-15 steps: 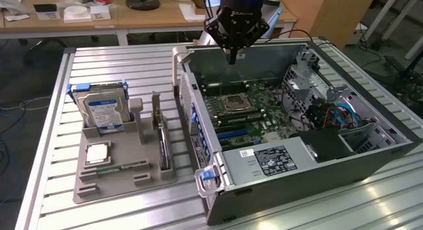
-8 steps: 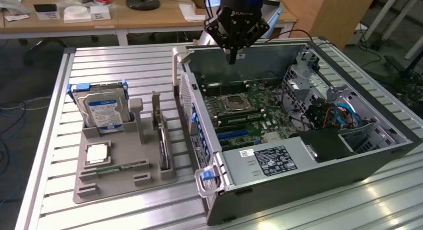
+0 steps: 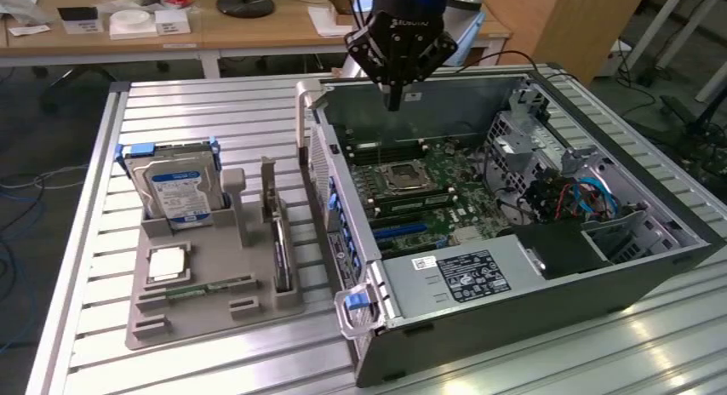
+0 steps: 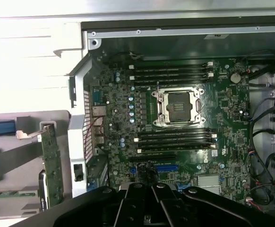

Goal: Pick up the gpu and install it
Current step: 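Reach for the gpu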

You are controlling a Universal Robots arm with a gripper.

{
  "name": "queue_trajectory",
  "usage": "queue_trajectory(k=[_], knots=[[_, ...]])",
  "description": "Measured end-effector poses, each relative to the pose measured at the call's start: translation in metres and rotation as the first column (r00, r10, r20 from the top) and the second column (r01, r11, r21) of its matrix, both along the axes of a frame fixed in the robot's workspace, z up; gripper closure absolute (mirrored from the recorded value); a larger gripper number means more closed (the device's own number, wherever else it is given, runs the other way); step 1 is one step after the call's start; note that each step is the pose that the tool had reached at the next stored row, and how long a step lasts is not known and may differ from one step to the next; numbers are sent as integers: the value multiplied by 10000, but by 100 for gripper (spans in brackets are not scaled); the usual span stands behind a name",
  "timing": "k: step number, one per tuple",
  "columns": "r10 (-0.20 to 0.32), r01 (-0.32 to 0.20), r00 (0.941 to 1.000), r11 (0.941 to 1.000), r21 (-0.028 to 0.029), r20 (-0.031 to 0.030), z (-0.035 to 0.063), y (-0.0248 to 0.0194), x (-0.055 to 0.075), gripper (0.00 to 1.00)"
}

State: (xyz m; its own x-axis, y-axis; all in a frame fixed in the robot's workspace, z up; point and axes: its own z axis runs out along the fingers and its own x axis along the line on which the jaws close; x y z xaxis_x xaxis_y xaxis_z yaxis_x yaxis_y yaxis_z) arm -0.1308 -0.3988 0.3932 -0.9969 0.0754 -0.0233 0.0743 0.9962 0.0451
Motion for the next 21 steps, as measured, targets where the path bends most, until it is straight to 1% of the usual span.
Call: queue_trajectory(k=[5,21], knots=[[1,-1,10000,10000,0,0,-1,0,-133,89],[0,0,10000,10000,-1,0,-12,0,-728,89]])
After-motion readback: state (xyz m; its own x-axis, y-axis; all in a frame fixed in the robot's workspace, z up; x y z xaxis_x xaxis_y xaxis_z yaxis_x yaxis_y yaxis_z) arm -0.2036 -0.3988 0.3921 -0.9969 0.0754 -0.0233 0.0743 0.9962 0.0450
